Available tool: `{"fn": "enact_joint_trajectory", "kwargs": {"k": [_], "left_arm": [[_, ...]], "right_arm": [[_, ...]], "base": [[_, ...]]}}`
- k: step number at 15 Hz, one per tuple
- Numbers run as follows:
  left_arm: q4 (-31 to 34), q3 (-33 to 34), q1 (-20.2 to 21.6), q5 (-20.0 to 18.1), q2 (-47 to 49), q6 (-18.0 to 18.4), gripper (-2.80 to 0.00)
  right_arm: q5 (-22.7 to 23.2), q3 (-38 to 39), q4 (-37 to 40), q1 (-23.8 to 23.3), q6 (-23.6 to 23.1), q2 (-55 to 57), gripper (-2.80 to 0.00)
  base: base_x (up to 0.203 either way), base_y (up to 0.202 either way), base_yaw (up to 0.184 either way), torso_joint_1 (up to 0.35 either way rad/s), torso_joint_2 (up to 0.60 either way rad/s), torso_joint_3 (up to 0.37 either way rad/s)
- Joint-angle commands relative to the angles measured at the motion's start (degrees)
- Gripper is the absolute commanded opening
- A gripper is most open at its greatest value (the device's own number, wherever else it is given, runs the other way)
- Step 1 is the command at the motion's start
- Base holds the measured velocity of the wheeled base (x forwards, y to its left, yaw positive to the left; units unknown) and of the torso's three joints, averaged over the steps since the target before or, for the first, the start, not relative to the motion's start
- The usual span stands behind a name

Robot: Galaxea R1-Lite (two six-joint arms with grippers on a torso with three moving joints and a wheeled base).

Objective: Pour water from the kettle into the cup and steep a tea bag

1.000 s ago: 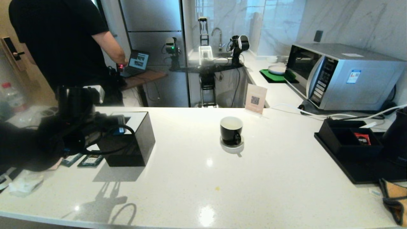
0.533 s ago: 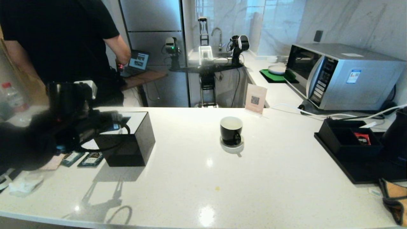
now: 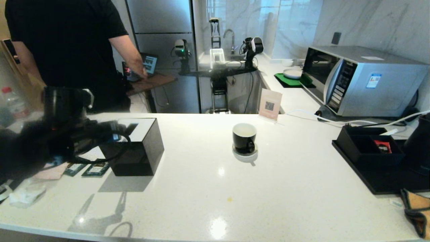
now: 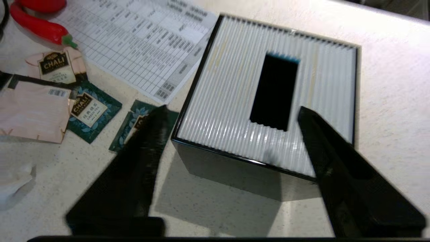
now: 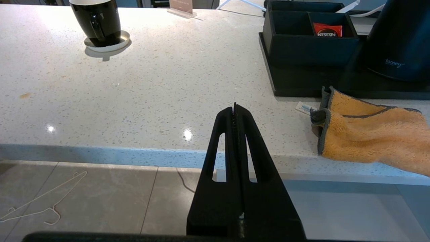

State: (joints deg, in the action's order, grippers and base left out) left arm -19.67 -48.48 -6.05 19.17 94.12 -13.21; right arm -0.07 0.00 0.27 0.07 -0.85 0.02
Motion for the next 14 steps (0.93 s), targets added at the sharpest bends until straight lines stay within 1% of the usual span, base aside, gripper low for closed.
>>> {"fn": "enact_joint_trajectory", "kwargs": {"k": [1, 4, 6, 8, 9, 11, 13, 14], "left_arm": [[1.56, -0.05, -0.97, 0.26, -7.51, 0.19, -2.8], [8.44, -0.21, -1.64, 0.26, -17.33, 1.67, -2.8], [10.33, 0.88, -1.2, 0.61, -23.65, 2.41, -2.8], [11.97, 2.98, 0.07, 1.21, -29.83, 4.4, -2.8], [12.61, 4.7, 0.39, 2.24, -32.8, 5.32, -2.8], [13.17, 8.47, 0.62, 6.64, -37.7, 6.14, -2.8], [13.37, 9.88, 0.66, 12.95, -42.07, 7.73, -2.8], [13.45, 10.02, 0.68, 14.9, -43.89, 8.35, -2.8]], "right_arm": [[0.06, 0.0, 0.0, 0.01, -0.03, -0.02, -2.8], [-0.01, 0.0, 0.0, 0.01, -0.03, -0.02, -2.8], [-0.01, 0.0, 0.0, 0.01, -0.03, -0.02, -2.8], [-0.01, 0.0, 0.0, 0.01, -0.03, -0.02, -2.8], [-0.01, 0.0, 0.0, 0.01, -0.03, 0.06, -2.8], [-0.01, 0.0, -0.05, 0.01, -0.03, -0.02, -2.8], [-0.01, 0.0, 0.0, 0.01, -0.03, -0.02, -2.8], [0.07, 0.0, 0.0, 0.01, -0.03, -0.02, -2.8]], "base": [[0.0, 0.0, 0.0, 0.0, 0.0, 0.0], [0.0, 0.0, 0.0, 0.0, 0.0, 0.0], [0.0, 0.0, 0.0, 0.0, 0.0, 0.0], [0.0, 0.0, 0.0, 0.0, 0.0, 0.0], [0.0, 0.0, 0.0, 0.0, 0.0, 0.0], [0.0, 0.0, 0.0, 0.0, 0.0, 0.0], [0.0, 0.0, 0.0, 0.0, 0.0, 0.0], [0.0, 0.0, 0.0, 0.0, 0.0, 0.0]]}}
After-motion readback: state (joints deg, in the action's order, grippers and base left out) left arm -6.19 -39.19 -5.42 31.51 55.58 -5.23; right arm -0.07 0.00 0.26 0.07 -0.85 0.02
